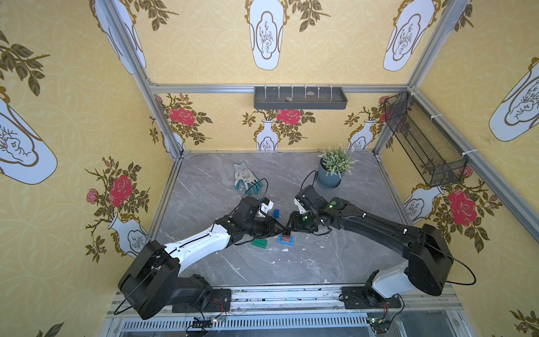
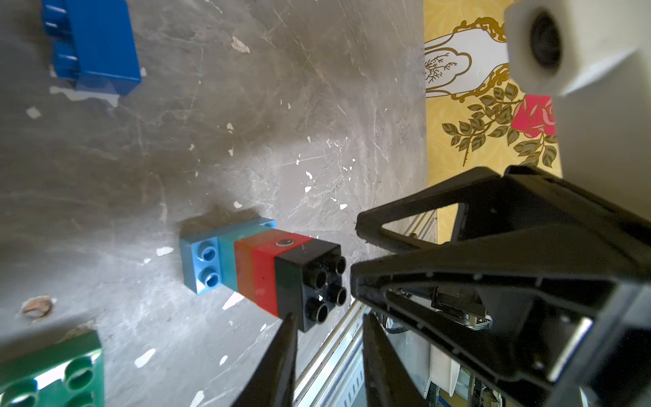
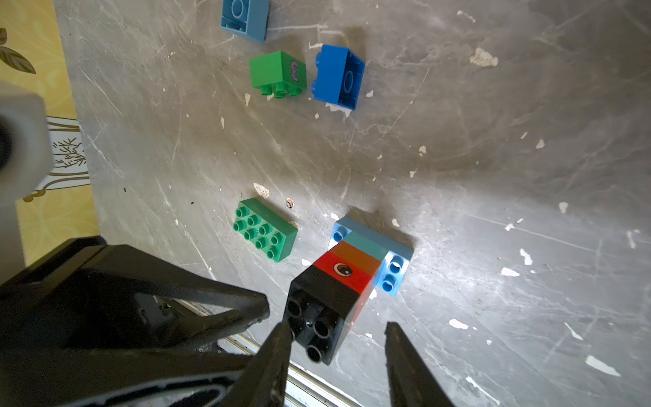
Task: Assemble the number 1 with lego
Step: Assemble the lego brick with the lego brick.
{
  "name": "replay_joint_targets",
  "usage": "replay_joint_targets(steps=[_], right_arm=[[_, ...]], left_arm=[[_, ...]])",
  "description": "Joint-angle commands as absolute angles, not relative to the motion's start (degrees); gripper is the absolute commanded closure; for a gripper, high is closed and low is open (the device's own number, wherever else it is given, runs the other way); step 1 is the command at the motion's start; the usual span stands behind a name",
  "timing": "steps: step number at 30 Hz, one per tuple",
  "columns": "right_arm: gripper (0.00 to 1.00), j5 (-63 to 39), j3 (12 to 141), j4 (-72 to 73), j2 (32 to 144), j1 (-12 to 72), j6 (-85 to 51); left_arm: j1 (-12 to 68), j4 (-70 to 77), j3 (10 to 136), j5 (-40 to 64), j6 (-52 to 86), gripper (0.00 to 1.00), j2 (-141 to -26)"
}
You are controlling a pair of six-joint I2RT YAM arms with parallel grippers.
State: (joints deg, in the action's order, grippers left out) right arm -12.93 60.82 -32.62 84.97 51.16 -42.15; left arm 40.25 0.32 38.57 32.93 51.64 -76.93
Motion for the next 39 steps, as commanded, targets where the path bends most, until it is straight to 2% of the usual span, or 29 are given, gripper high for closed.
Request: replay_joint_targets(steps=[1,5,16,29,39], right_arm=[[0.55,-13.4,60.5,-31.6,85.4,51.3,-42.6],[0.60,-13.6,60.6,-31.8,86.0,51.3,-42.5],[0.67,-15.1,60.8,-31.4,87.8,51.4,-41.8],[0.75,-14.1,58.7,-32.5,88.4,51.4,-41.8],[0.81,-13.3,57.4,-33.2,89.2,51.8,-41.4]], left_arm=[[40.3,-0.6,39.1,31.5,52.2,0.71,-77.7],[40.3,-1.1,39.2,30.9,52.5,0.75,-78.2],[40.3,0.4,39.2,31.2,53.5,0.79,-79.9],[40.3,-1.3,38.8,31.6,54.6,0.91,-82.0],[41.5,-5.6,39.6,30.1,53.4,0.92,-83.2]])
